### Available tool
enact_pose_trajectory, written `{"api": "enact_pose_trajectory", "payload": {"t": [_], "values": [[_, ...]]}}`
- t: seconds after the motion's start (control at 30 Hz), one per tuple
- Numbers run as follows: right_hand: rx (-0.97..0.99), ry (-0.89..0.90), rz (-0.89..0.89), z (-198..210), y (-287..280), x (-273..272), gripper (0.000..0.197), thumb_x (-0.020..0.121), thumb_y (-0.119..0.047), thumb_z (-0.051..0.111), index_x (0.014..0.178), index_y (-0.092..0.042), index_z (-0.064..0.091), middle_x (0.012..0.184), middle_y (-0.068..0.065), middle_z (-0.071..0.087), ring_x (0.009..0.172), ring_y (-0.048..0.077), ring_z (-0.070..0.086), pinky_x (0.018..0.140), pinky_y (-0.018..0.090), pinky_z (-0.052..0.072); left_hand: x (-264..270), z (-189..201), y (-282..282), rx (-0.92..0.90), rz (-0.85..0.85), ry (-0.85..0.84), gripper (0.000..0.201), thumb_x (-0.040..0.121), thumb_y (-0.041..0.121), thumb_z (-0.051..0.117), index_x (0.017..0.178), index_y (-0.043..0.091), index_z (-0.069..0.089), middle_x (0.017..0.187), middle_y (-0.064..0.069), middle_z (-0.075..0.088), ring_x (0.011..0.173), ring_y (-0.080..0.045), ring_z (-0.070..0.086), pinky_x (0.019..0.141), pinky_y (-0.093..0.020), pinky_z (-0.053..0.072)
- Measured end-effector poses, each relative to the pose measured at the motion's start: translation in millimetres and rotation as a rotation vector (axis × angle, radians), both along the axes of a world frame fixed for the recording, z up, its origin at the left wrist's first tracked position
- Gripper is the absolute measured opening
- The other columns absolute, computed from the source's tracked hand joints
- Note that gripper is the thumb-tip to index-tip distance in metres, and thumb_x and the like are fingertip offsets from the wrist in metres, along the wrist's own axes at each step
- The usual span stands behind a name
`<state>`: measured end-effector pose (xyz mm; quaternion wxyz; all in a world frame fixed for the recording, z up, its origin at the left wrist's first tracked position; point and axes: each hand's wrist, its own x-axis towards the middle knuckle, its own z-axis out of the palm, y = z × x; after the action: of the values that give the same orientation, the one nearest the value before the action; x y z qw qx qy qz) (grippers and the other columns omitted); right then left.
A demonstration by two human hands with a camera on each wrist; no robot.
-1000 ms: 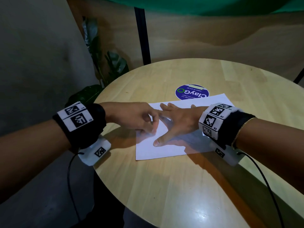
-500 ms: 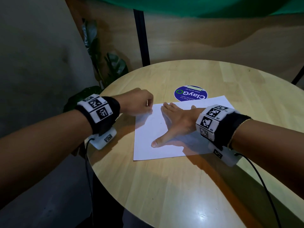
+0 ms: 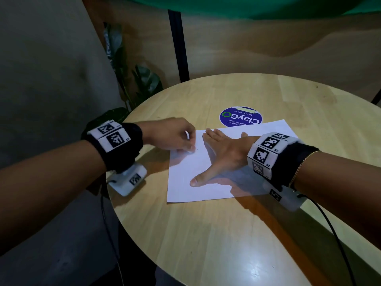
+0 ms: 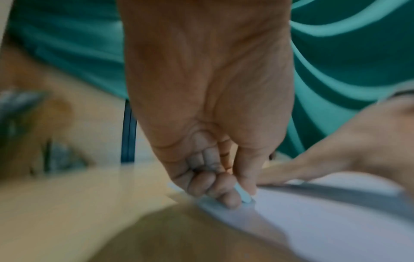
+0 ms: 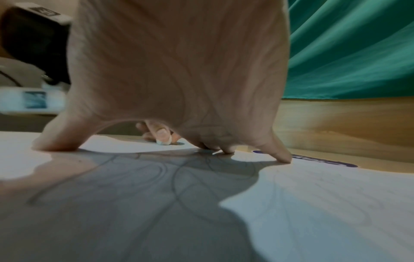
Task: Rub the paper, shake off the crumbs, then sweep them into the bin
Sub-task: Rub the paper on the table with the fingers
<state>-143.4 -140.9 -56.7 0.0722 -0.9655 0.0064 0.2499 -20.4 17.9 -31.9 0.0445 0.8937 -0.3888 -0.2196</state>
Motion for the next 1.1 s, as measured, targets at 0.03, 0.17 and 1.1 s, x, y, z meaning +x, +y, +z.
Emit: {"api": "enact_pose_trajectory", "payload": {"t": [0.03, 0.17, 1.1], "values": [[0.0, -0.001, 0.003, 1, 0, 0, 0.148, 0.069, -0.095, 0.062, 0.167, -0.02, -0.019, 0.173, -0.01, -0.029, 0.158, 0.009, -0.026, 0.124, 0.069, -0.006, 6, 3, 2, 0.036, 0.02, -0.088, 0.015, 0.103, 0.036, 0.073, 0.107, 0.021, 0.073, 0.102, 0.004, 0.079, 0.093, -0.013, 0.07, 0.082, -0.033, 0.056], [0.012, -0.001, -0.004, -1, -2, 0, 0.148, 0.068, -0.095, 0.062, 0.167, -0.021, -0.019, 0.172, -0.012, -0.028, 0.157, 0.007, -0.026, 0.124, 0.069, -0.006, 4, 3, 0, -0.013, -0.007, -0.087, 0.015, 0.103, 0.035, 0.072, 0.107, 0.021, 0.073, 0.099, 0.004, 0.078, 0.085, -0.008, 0.066, 0.071, -0.025, 0.05], [-0.035, -0.123, 0.036, 8, -12, 4, 0.092, 0.083, -0.081, 0.065, 0.159, -0.037, 0.035, 0.165, -0.009, 0.033, 0.155, 0.021, 0.028, 0.112, 0.052, 0.028, -9, -1, -16, -0.186, 0.06, 0.216, 0.012, 0.097, 0.012, 0.074, 0.101, 0.002, 0.074, 0.083, -0.006, 0.077, 0.072, -0.013, 0.066, 0.069, -0.019, 0.054]]}}
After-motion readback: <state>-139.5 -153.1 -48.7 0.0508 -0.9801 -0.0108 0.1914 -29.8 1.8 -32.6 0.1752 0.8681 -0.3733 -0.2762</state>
